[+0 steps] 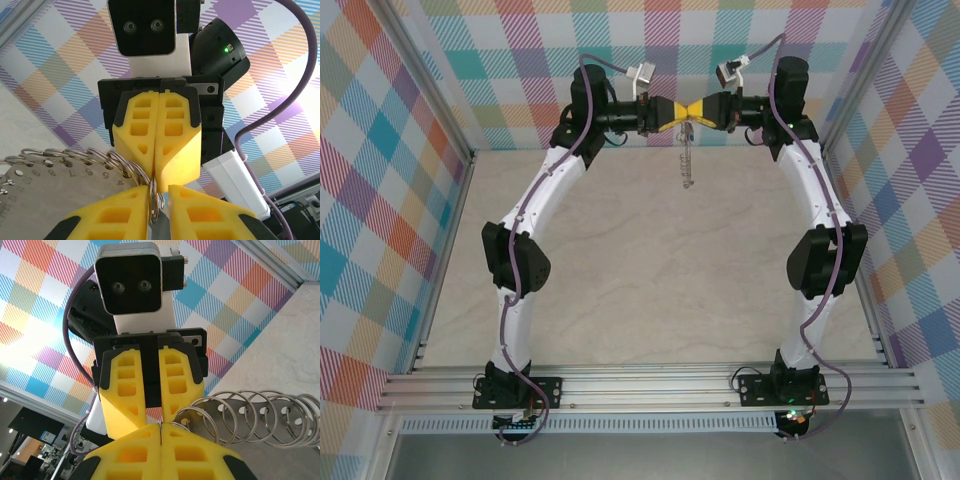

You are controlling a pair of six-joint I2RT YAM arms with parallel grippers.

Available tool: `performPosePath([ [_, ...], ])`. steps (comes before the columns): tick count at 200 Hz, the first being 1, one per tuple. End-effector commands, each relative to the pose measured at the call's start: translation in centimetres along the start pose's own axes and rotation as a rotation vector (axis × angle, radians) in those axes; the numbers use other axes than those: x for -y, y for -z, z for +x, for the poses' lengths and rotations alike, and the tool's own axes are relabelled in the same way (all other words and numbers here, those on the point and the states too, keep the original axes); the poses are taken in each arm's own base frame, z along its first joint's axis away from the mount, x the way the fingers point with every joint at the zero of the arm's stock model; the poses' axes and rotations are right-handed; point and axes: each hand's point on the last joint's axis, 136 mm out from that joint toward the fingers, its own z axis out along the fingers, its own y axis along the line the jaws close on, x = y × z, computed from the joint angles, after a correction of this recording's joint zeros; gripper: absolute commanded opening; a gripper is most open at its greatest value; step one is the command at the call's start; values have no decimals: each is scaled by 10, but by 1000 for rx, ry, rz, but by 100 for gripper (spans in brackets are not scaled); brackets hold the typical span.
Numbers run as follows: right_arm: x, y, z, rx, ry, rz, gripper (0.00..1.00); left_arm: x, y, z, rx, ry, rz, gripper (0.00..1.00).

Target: Put the keys on the keyring

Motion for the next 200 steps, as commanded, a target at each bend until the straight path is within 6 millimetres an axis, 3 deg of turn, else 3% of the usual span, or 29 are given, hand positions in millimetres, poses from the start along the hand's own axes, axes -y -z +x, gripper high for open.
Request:
performPosePath([
  [1, -22, -2, 2, -10, 45, -14, 0, 26, -8, 2, -21, -69, 59, 11],
  [22, -23, -3, 0, -8, 46, -13, 0, 28, -8, 2, -21, -72, 60, 0],
  [53, -25, -2, -6, 8, 43, -3, 0, 28, -7, -2, 2, -81, 45, 0],
  [80, -29, 5, -17, 59, 53, 27, 33, 28, -1, -13, 52, -99, 15, 0],
  [96, -32, 15, -25, 109, 64, 58, 43, 29, 2, -21, 83, -106, 8, 0],
  [139, -23, 48, -37, 268, 53, 148, 46, 40, 11, -38, 148, -106, 42, 0],
  [200, 4, 63, -21, 371, 72, 335, 47, 48, 15, -52, 193, -86, 91, 0],
])
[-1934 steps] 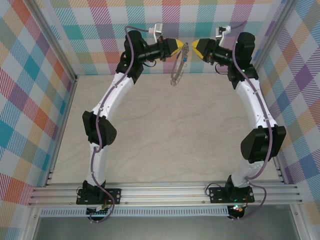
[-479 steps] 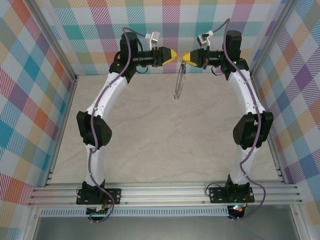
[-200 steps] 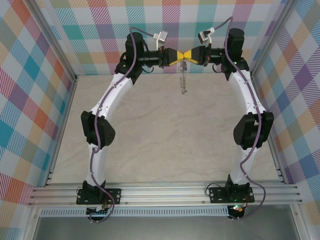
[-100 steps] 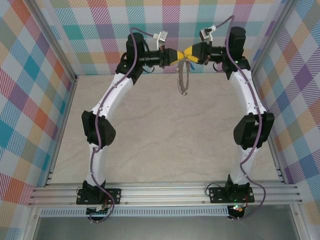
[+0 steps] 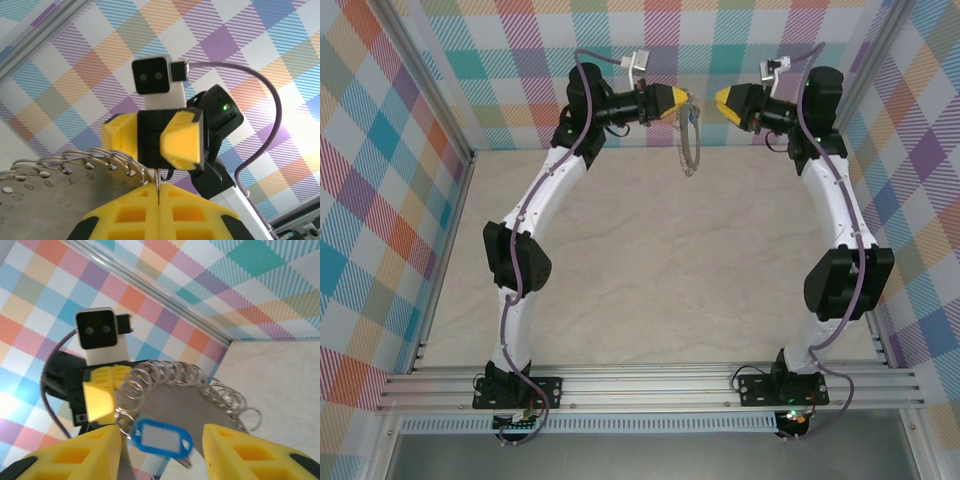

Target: Put the keys on the keyring

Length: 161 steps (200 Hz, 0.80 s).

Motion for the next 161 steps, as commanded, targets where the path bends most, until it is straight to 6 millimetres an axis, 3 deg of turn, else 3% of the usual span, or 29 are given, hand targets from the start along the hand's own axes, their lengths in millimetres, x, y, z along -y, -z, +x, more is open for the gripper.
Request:
performPosePath([
  [1, 2, 5, 0, 59, 89, 80, 47, 35, 7, -21, 55, -74, 70, 0],
  [41, -2, 1, 19, 27, 179, 144, 54, 36, 6, -23, 59, -69, 74, 0],
  [96, -14, -15, 29, -25, 251, 148, 55, 35, 6, -23, 60, -62, 73, 0],
  [161, -27, -27, 24, -42, 297, 118, 55, 36, 4, -21, 53, -56, 78, 0],
])
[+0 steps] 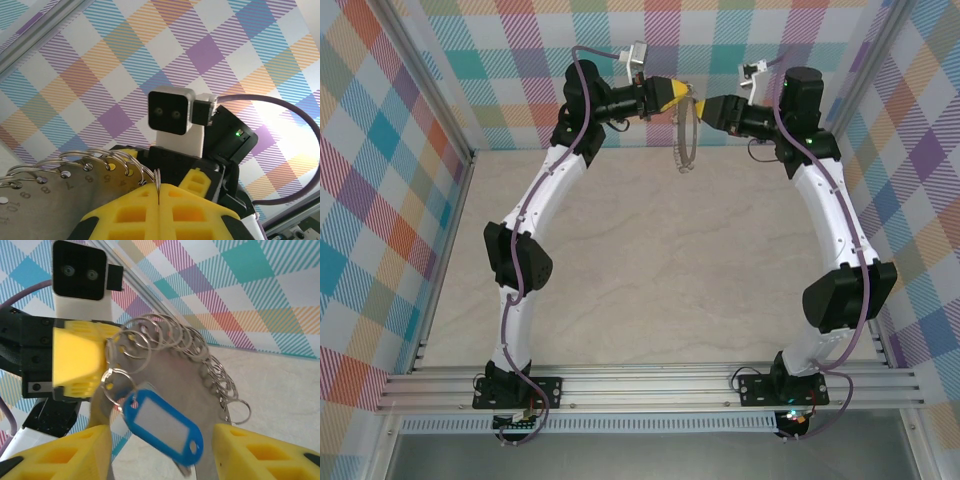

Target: Put the keys on the keyring

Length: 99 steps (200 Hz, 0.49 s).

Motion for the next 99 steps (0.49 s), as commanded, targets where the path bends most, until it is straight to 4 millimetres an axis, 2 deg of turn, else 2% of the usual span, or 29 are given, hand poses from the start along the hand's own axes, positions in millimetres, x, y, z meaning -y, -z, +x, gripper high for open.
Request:
performPosePath([
  [1, -3, -6, -4, -11, 41, -15, 55, 21, 3, -12, 33, -63, 44, 0],
  [34, -4, -13, -4, -28, 44, -30, 49, 22, 2, -11, 30, -62, 48, 0],
  [99, -13, -21, 9, -75, 46, -81, 12, 22, 2, -15, 48, -53, 61, 0],
])
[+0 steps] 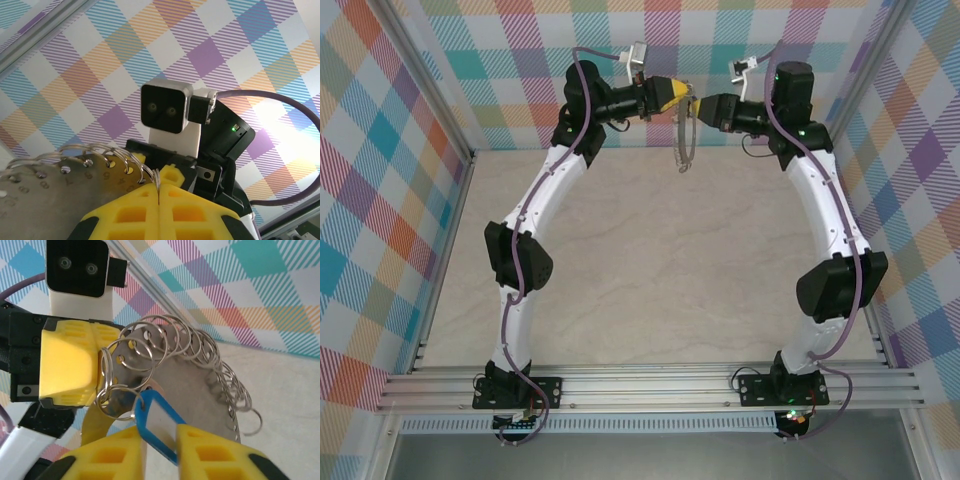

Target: Put the keys on the keyring

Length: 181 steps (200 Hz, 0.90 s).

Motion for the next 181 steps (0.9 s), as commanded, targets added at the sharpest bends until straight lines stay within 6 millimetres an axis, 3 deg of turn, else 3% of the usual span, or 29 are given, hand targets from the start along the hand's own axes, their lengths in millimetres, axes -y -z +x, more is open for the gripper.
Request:
performPosePath([
  [1, -14, -3, 4, -24, 28, -46, 11, 24, 3, -13, 39, -69, 60, 0],
  [22, -18, -3, 5, -29, 36, -56, 0, 23, 3, -15, 44, -68, 60, 0],
  [100, -28, -5, 9, -43, 44, -63, 0, 19, 4, -20, 69, -69, 54, 0],
  [181, -39, -23, 12, -86, 47, -109, 0, 15, 3, -18, 62, -64, 55, 0],
])
